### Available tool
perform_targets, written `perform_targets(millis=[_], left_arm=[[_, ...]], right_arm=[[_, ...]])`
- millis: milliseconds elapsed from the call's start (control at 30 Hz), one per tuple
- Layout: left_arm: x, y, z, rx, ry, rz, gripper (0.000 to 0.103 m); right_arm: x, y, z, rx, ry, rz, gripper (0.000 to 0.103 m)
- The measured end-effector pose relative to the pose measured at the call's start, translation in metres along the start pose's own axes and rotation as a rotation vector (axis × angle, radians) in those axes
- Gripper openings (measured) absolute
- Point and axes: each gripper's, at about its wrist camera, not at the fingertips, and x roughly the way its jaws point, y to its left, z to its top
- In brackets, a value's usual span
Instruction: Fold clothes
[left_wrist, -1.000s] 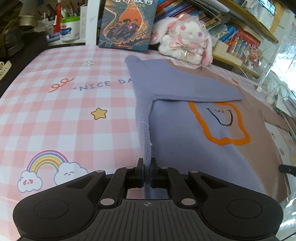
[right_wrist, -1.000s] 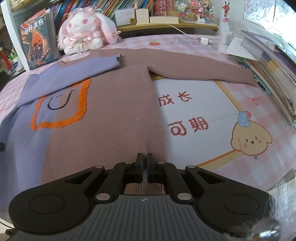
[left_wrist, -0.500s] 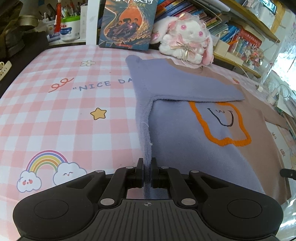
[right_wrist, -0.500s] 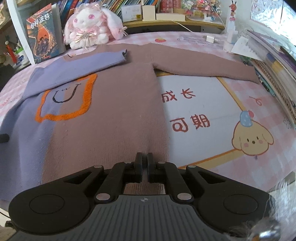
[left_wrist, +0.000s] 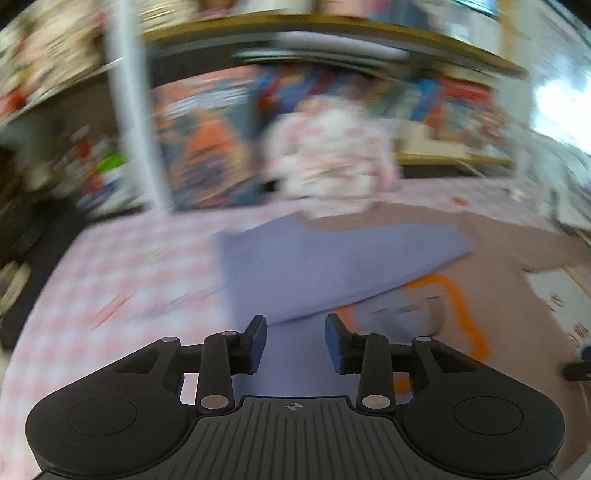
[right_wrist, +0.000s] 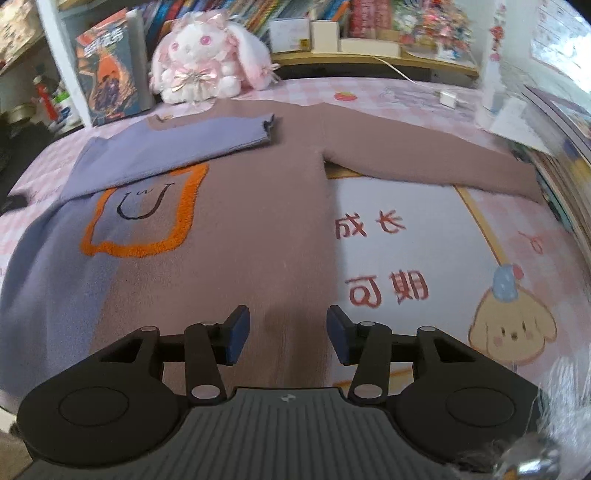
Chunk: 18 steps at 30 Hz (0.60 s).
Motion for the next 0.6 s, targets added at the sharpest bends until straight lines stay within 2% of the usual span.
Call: perform_targets(millis=[67,367,567,600], left_arm=[[0.021,-0.033,0.011,0.074,-0.005,-0.033,0.035],[0.103,-0.142,0.048,0.33,0.01,-0.09,0.035],[0.132,-0.167,0.05,0.424,0.027,-0.031,0.035],[0.136,-0.167,0.05,0.426,0.026,-0.011,0.029]], right_arm=[[0.001,-0.001,0.004,-0.038,-0.005,0.014,0.044],[0.01,-0.006,0.004,-0.204,0.022,0.102,0.044],[0.013,-0.009,0.001,-0.253,0.036,0.151,0.049],[0.013,-0.01,0.001,-0.254,0.037,0.155,0.049]])
